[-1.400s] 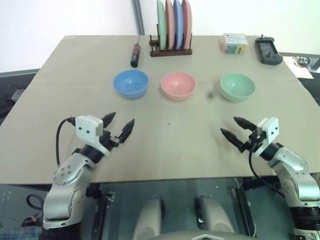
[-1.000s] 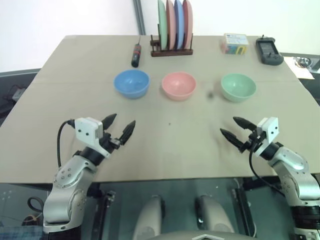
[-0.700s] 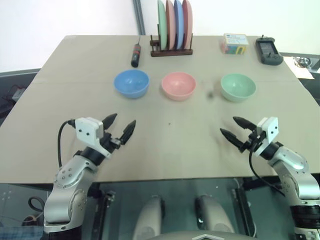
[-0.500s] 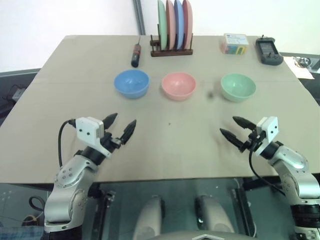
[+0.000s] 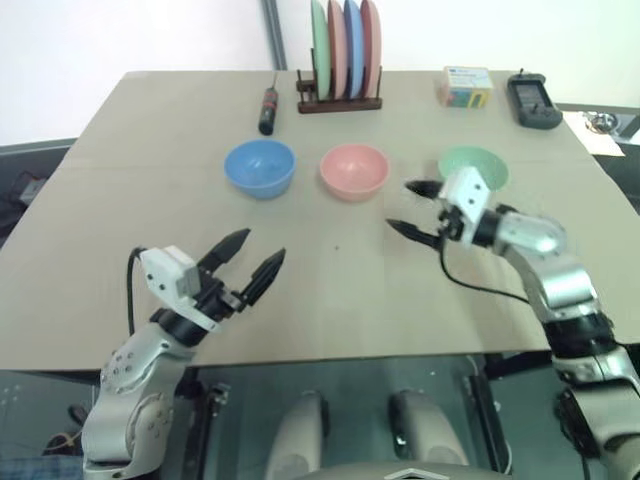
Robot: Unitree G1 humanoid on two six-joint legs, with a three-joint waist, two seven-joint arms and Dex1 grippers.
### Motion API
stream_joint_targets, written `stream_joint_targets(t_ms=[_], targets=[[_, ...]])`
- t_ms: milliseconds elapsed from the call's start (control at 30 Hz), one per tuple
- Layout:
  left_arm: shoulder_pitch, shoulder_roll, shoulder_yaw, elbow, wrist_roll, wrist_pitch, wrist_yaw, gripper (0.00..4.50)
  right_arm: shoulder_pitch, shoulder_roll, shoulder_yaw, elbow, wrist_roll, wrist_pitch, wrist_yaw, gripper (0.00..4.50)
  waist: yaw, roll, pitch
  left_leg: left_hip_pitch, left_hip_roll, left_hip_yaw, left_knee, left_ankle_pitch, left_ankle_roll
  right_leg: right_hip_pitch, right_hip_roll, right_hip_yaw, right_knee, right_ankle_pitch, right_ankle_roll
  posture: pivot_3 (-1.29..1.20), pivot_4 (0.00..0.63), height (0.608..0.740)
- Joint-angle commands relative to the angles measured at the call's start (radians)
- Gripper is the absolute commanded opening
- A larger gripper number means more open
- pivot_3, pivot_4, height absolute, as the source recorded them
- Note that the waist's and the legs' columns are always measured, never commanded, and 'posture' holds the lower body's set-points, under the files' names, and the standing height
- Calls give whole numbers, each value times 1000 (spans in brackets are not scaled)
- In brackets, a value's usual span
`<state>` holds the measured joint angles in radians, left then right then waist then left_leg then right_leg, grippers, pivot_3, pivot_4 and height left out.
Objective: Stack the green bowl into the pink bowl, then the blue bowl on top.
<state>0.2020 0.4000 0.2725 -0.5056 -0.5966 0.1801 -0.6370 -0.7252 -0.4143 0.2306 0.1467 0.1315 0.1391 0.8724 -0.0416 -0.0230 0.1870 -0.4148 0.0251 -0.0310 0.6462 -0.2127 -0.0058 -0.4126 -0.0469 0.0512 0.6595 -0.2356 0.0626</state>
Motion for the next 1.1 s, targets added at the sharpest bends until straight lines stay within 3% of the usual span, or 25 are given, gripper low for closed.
stream_joint_targets(t_ms=[33, 333, 667, 833, 900, 967, 1000, 1100], targets=[[19, -11, 1, -64, -7, -38, 0, 3764, -93, 41, 32, 102, -37, -49, 22, 3721, 4, 0, 0, 0, 0, 0, 0, 0, 0, 0, 0, 0, 0, 0, 0, 0, 150, 740], [126, -62, 13, -139, 18, -92, 57, 3764, -411, 199, 92, 661, -178, -120, -13, 3721, 2, 0, 0, 0, 0, -1, -1, 0, 0, 0, 0, -1, 0, 0, -1, 0, 150, 740], [238, -113, 19, -206, 61, -161, 116, 3764, -570, 303, 99, 1085, -312, -196, -121, 3721, -1, 0, 0, 0, 0, 0, -3, 0, 0, -2, 0, 0, 0, 0, -1, 0, 150, 740], [282, -131, 8, -225, 80, -188, 135, 3784, -599, 329, 82, 1127, -339, -230, -135, 2191, -3, 0, 0, -1, 0, 1, -3, 0, 0, -3, 0, 0, 0, 0, -1, 0, 150, 740], [293, -137, 6, -230, 84, -196, 141, 3784, -603, 333, 81, 1131, -348, -242, -132, 1116, -4, 1, 0, -1, 0, 1, -4, 0, 0, -3, 0, 0, 0, 0, -1, 0, 150, 740], [298, -140, 0, -233, 89, -201, 146, 3784, -603, 333, 77, 1133, -354, -250, -131, 353, -4, 1, 0, -1, 0, 1, -4, 0, 0, -3, 0, 0, 0, 0, -1, 0, 150, 740], [298, -139, -2, -232, 89, -202, 147, 3784, -604, 333, 76, 1134, -358, -255, -133, 151, -4, 1, 0, -1, 0, 1, -4, 0, 0, -3, 0, 0, 0, 0, -1, 0, 150, 740], [295, -135, -3, -229, 85, -202, 146, 3784, -606, 328, 71, 1131, -364, -271, -133, 151, -3, 1, 0, 0, 0, 1, -4, 0, 0, -3, 0, 0, -1, 0, -1, 0, 150, 740]])
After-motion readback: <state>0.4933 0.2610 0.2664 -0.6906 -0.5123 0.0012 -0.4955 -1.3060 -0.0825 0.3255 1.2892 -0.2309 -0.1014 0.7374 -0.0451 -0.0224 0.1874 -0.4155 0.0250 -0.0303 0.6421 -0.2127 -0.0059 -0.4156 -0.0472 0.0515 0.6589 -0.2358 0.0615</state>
